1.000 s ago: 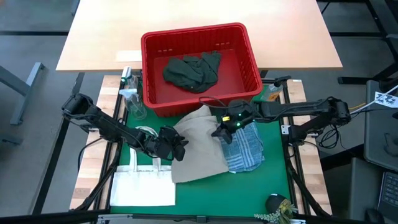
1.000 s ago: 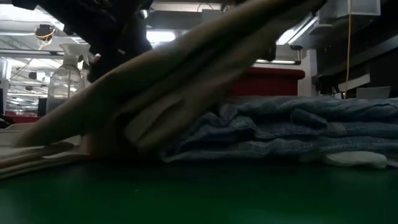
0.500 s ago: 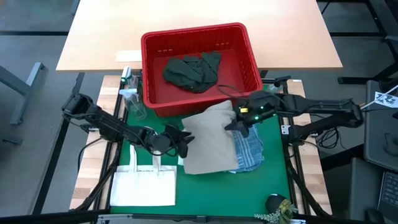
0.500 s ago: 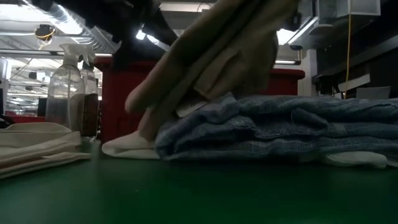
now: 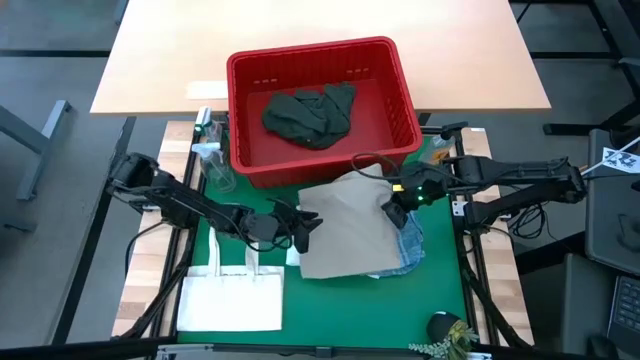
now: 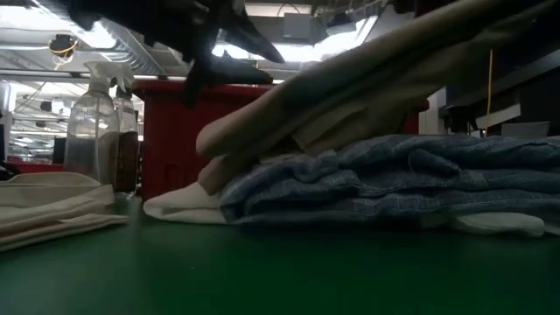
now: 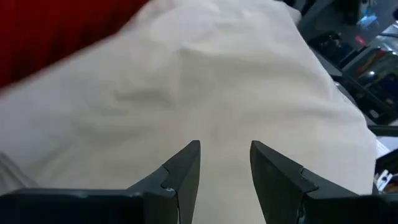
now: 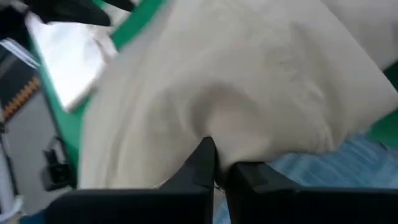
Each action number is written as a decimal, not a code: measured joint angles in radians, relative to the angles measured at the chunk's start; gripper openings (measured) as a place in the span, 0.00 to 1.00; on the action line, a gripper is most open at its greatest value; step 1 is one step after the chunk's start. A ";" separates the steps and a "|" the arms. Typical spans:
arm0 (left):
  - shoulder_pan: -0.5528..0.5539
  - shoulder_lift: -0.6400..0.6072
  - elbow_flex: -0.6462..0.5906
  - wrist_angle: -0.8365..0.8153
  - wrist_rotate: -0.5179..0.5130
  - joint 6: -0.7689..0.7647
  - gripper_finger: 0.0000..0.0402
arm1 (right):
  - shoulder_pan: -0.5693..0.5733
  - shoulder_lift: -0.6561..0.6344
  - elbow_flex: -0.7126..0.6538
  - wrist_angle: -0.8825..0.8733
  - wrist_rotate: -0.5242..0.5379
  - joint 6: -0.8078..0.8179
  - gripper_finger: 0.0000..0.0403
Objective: Fold Laundry from Bin
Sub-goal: Stack the light brown shorts on top of the folded blue checkered polo shirts
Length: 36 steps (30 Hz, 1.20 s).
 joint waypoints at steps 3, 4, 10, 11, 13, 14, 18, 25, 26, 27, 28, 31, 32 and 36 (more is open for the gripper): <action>0.002 0.061 0.000 0.068 0.023 0.000 0.34 | 0.000 0.001 0.000 -0.059 0.003 0.000 0.05; 0.002 0.080 0.000 0.091 0.029 0.000 0.34 | 0.000 0.001 0.000 -0.072 0.008 0.000 0.06; 0.002 0.152 0.000 0.150 0.070 -0.002 0.34 | 0.000 0.001 0.000 -0.105 0.016 -0.003 0.06; 0.002 0.157 0.000 0.151 0.073 -0.002 0.34 | 0.000 0.002 0.000 -0.105 0.016 -0.003 0.06; 0.002 0.161 0.000 0.153 0.074 -0.002 0.34 | 0.000 0.002 0.000 -0.106 0.016 -0.003 0.06; 0.002 0.161 0.000 0.154 0.074 0.002 0.34 | 0.000 0.002 0.000 -0.107 0.016 -0.003 0.06; 0.002 0.161 0.000 0.163 0.074 0.030 0.34 | 0.000 0.002 0.000 -0.131 -0.002 -0.003 0.06; 0.002 0.161 0.000 0.163 0.074 0.030 0.34 | 0.000 0.002 0.000 -0.166 -0.010 -0.003 0.07; 0.002 0.161 0.000 0.163 0.074 0.030 0.34 | 0.000 0.002 0.000 -0.172 -0.010 -0.002 0.08; 0.002 0.161 0.000 0.163 0.074 0.030 0.34 | 0.000 0.002 0.000 -0.179 -0.011 0.001 0.09; 0.002 0.161 0.000 0.163 0.074 0.030 0.34 | 0.000 0.002 0.000 -0.184 -0.011 0.000 0.12; 0.002 0.161 0.000 0.164 0.074 0.030 0.34 | 0.000 0.002 0.000 -0.194 -0.011 0.002 0.22; 0.002 0.161 0.000 0.167 0.074 0.030 0.34 | 0.000 0.002 0.000 -0.196 -0.011 0.004 0.26; 0.002 0.161 0.000 0.183 0.070 0.038 0.34 | 0.000 0.002 0.000 -0.203 -0.011 -0.006 0.40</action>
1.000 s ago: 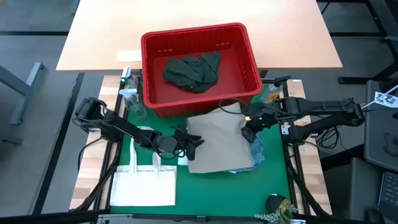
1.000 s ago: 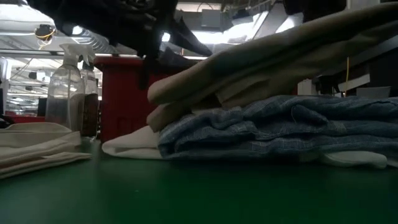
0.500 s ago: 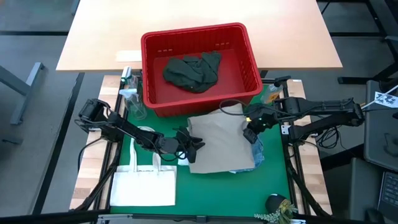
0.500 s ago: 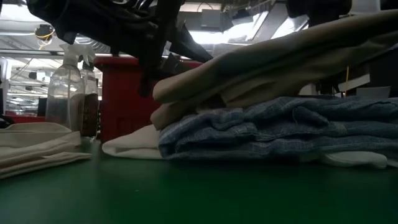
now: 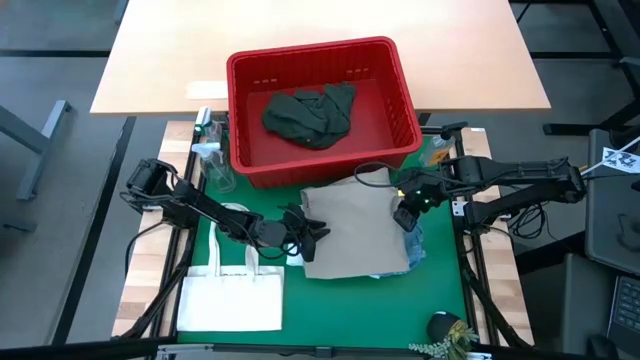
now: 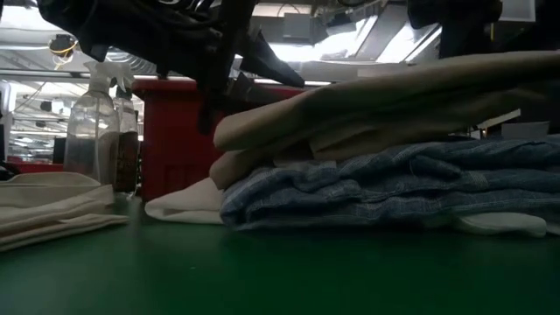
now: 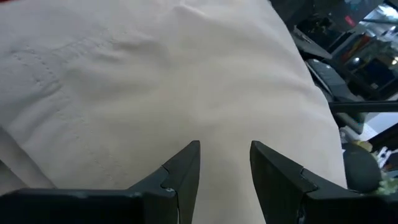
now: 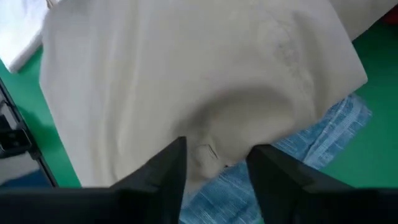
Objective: Fold Laundry from Bin
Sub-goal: Stack the light brown shorts on top of the folded blue checkered polo shirts
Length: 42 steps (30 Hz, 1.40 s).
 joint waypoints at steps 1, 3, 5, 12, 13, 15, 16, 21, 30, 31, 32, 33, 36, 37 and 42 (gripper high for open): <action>0.000 0.000 0.000 0.001 -0.004 0.012 0.34 | 0.000 0.000 0.000 -0.008 -0.003 -0.010 0.42; 0.000 0.000 0.000 0.017 -0.014 0.019 0.34 | 0.000 -0.002 0.004 -0.044 -0.030 -0.019 0.46; 0.004 0.000 0.000 0.049 -0.021 0.020 0.34 | 0.000 -0.003 0.027 -0.103 -0.039 -0.019 0.48; 0.029 0.000 0.000 0.199 -0.028 0.143 0.34 | 0.000 -0.013 0.161 -0.309 0.152 -0.032 0.48; 0.036 0.000 0.000 0.227 -0.030 0.168 0.34 | 0.000 -0.019 0.170 -0.301 0.188 -0.053 0.49; 0.053 0.000 0.000 0.284 -0.033 0.211 0.34 | 0.000 -0.030 0.169 -0.262 0.235 -0.114 0.49; 0.061 0.000 0.000 0.308 -0.033 0.227 0.34 | 0.000 -0.032 0.162 -0.235 0.245 -0.144 0.49; 0.110 0.000 0.044 0.302 -0.032 0.267 0.34 | 0.000 -0.027 0.077 -0.042 0.247 -0.313 0.49; 0.184 0.000 0.101 0.033 -0.033 0.228 0.34 | 0.000 -0.025 -0.196 0.257 0.337 -0.404 0.49; 0.190 0.000 0.101 -0.010 -0.041 0.206 0.34 | 0.000 -0.026 -0.225 0.275 0.359 -0.394 0.49; 0.195 0.000 0.101 -0.052 -0.056 0.185 0.34 | 0.000 -0.026 -0.256 0.292 0.376 -0.382 0.49; 0.200 0.000 0.101 -0.091 -0.072 0.164 0.34 | 0.000 -0.025 -0.284 0.307 0.388 -0.368 0.49; 0.216 0.000 0.101 -0.198 -0.106 0.114 0.34 | 0.000 -0.026 -0.368 0.369 0.391 -0.356 0.49; 0.221 0.001 0.100 -0.220 -0.108 0.107 0.34 | 0.000 -0.026 -0.394 0.397 0.386 -0.350 0.49; 0.239 0.058 0.100 -0.237 -0.107 0.086 0.34 | 0.000 -0.026 -0.491 0.497 0.370 -0.327 0.49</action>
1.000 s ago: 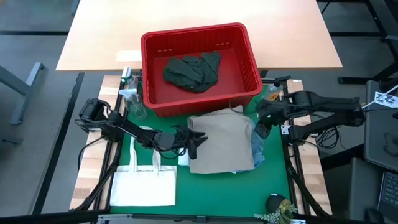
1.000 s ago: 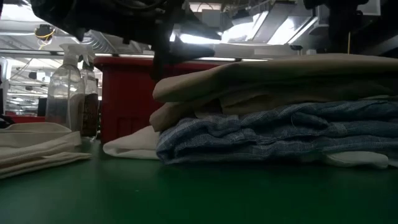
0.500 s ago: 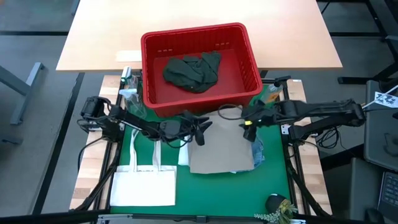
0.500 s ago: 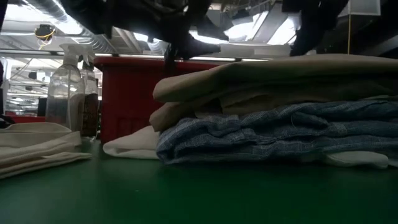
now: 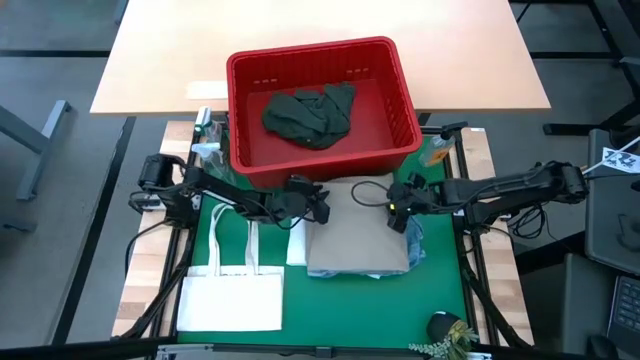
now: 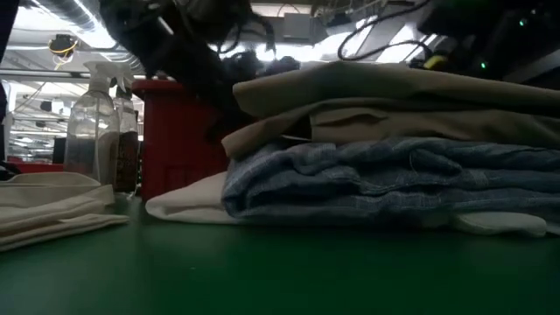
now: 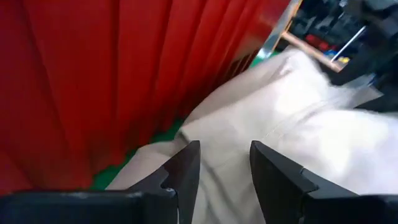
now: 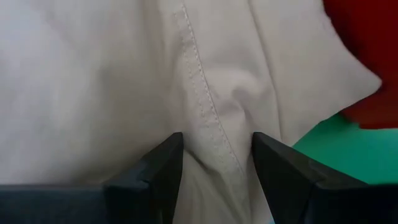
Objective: Fold Laundry from Bin
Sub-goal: Stack the light brown shorts on top of the folded blue checkered polo shirts
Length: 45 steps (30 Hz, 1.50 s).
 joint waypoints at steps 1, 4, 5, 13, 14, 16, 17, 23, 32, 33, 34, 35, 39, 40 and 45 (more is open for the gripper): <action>0.001 0.017 0.000 0.002 0.000 -0.005 0.34 | 0.000 0.000 -0.014 0.011 -0.001 0.002 0.49; 0.001 0.065 0.000 0.000 0.003 -0.032 0.34 | 0.000 0.000 -0.041 0.028 -0.002 0.017 0.49; 0.001 0.082 0.000 0.000 0.004 -0.045 0.34 | 0.000 0.000 -0.047 0.030 -0.002 0.021 0.49; 0.000 0.122 0.000 -0.004 0.005 -0.073 0.34 | 0.000 -0.001 -0.050 0.025 -0.003 0.020 0.49; 0.000 0.116 -0.001 -0.006 0.005 -0.071 0.34 | 0.000 -0.001 -0.040 0.017 -0.004 0.019 0.49; 0.000 0.095 -0.001 0.000 0.003 -0.072 0.34 | 0.000 -0.001 -0.006 -0.025 -0.016 0.010 0.49; 0.000 0.080 -0.001 -0.003 0.003 -0.072 0.34 | 0.000 -0.002 0.019 -0.058 -0.023 -0.004 0.49; -0.014 -0.024 -0.001 0.004 0.003 -0.039 0.34 | 0.000 -0.027 0.170 -0.221 -0.039 -0.018 0.49; -0.083 -0.074 0.000 0.081 0.039 -0.016 0.34 | 0.007 -0.098 0.237 -0.221 -0.244 -0.009 0.49; -0.091 -0.074 0.000 0.082 0.044 -0.017 0.34 | 0.017 -0.102 0.237 -0.217 -0.279 -0.008 0.49; -0.101 -0.074 0.000 0.082 0.048 -0.016 0.34 | 0.029 -0.104 0.237 -0.216 -0.306 -0.008 0.49; -0.110 -0.074 0.000 0.082 0.053 -0.016 0.34 | 0.046 -0.105 0.235 -0.210 -0.319 -0.008 0.49; -0.148 -0.071 0.000 0.084 0.059 -0.017 0.34 | 0.130 -0.099 0.233 -0.202 -0.311 -0.008 0.49; -0.158 -0.070 0.000 0.084 0.059 -0.017 0.34 | 0.150 -0.096 0.232 -0.198 -0.298 -0.007 0.49; -0.208 -0.069 -0.001 0.098 0.059 -0.023 0.34 | 0.253 -0.060 0.232 -0.198 -0.219 -0.001 0.49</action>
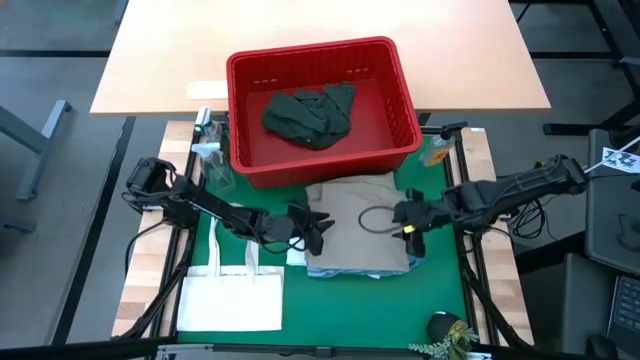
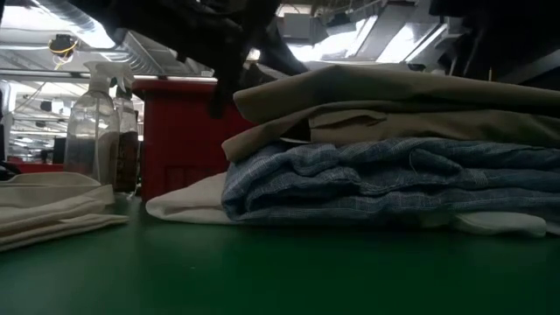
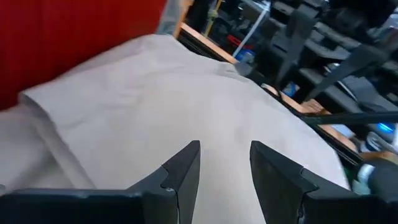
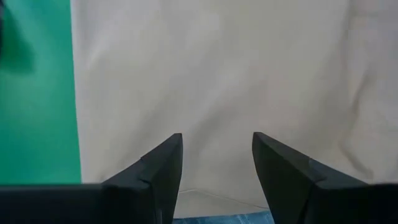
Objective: Fold Laundry from Bin
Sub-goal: Stack the light brown shorts on top of the folded blue checkered polo shirts
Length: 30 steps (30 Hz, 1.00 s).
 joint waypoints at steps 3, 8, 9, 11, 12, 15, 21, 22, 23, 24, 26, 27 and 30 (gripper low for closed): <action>-0.031 0.001 0.000 0.010 0.000 0.000 0.34 | 0.058 0.031 0.000 -0.002 0.033 0.014 0.49; -0.084 0.050 0.000 0.020 -0.004 0.000 0.34 | 0.146 0.092 -0.001 -0.002 0.100 0.028 0.49; -0.093 0.065 0.000 0.031 -0.004 -0.001 0.34 | 0.162 0.105 -0.001 -0.001 0.112 0.030 0.49; -0.108 0.104 0.000 0.067 -0.004 -0.002 0.34 | 0.188 0.132 -0.001 0.000 0.134 0.051 0.48; -0.115 0.124 0.000 0.087 -0.004 -0.001 0.34 | 0.198 0.145 -0.001 0.000 0.144 0.065 0.49; -0.125 0.172 0.000 0.117 -0.006 -0.002 0.34 | 0.218 0.183 -0.001 0.001 0.172 0.103 0.48; -0.129 0.239 0.000 0.120 0.000 -0.002 0.34 | 0.248 0.273 -0.001 0.001 0.257 0.164 0.48; -0.129 0.248 0.000 0.121 0.000 -0.002 0.34 | 0.253 0.291 -0.001 0.001 0.265 0.175 0.48; -0.129 0.256 0.001 0.122 0.000 -0.002 0.34 | 0.255 0.311 -0.001 0.000 0.271 0.181 0.48; -0.129 0.261 0.001 0.121 0.000 -0.002 0.34 | 0.260 0.330 -0.001 0.000 0.272 0.185 0.48; -0.129 0.272 0.001 0.119 0.001 -0.002 0.34 | 0.261 0.369 -0.001 0.001 0.269 0.194 0.48; -0.129 0.274 0.002 0.117 0.001 -0.002 0.34 | 0.261 0.387 -0.001 0.001 0.264 0.205 0.48; -0.129 0.274 0.002 0.115 0.008 -0.002 0.34 | 0.258 0.427 0.000 0.003 0.236 0.208 0.48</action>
